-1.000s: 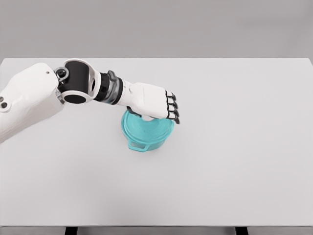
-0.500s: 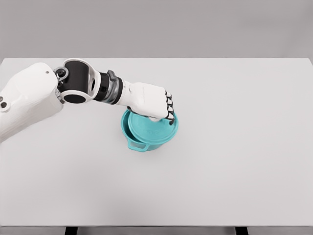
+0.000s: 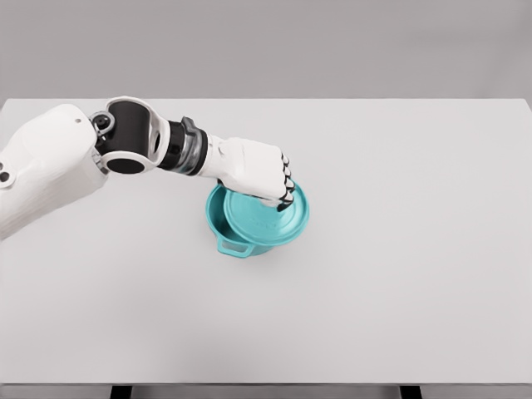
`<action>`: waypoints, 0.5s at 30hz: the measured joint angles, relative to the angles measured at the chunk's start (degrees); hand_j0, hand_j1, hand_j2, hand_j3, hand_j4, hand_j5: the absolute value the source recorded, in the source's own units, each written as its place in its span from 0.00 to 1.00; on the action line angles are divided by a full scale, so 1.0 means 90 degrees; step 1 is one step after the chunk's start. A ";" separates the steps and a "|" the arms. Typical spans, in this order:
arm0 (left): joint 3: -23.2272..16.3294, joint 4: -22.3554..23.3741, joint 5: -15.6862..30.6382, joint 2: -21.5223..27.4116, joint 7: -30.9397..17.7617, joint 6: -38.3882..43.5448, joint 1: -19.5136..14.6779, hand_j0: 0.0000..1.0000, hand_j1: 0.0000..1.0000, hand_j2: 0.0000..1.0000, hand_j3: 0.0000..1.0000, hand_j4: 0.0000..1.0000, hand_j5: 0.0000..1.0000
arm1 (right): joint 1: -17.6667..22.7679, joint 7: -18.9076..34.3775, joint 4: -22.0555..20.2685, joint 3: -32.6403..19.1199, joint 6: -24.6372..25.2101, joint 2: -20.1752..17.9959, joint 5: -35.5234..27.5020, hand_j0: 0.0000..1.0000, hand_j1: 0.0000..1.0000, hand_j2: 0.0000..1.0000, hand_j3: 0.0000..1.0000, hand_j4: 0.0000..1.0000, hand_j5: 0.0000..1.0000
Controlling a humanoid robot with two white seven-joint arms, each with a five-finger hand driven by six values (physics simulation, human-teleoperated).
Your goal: Open the lid of the pot with left arm
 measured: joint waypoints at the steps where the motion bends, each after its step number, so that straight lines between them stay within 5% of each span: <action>1: 0.0002 0.0000 0.0011 0.0002 0.0000 0.0000 0.0000 0.51 0.51 0.51 0.51 0.51 0.51 | 0.0000 0.0000 0.0000 0.0000 0.0000 0.0000 0.0001 1.00 1.00 1.00 1.00 1.00 1.00; 15: 0.0056 -0.0020 0.0301 0.0045 0.0000 0.0000 -0.0059 0.49 0.49 0.49 0.49 0.49 0.49 | 0.0000 0.0000 0.0000 0.0000 0.0000 0.0000 -0.0002 1.00 1.00 1.00 1.00 1.00 1.00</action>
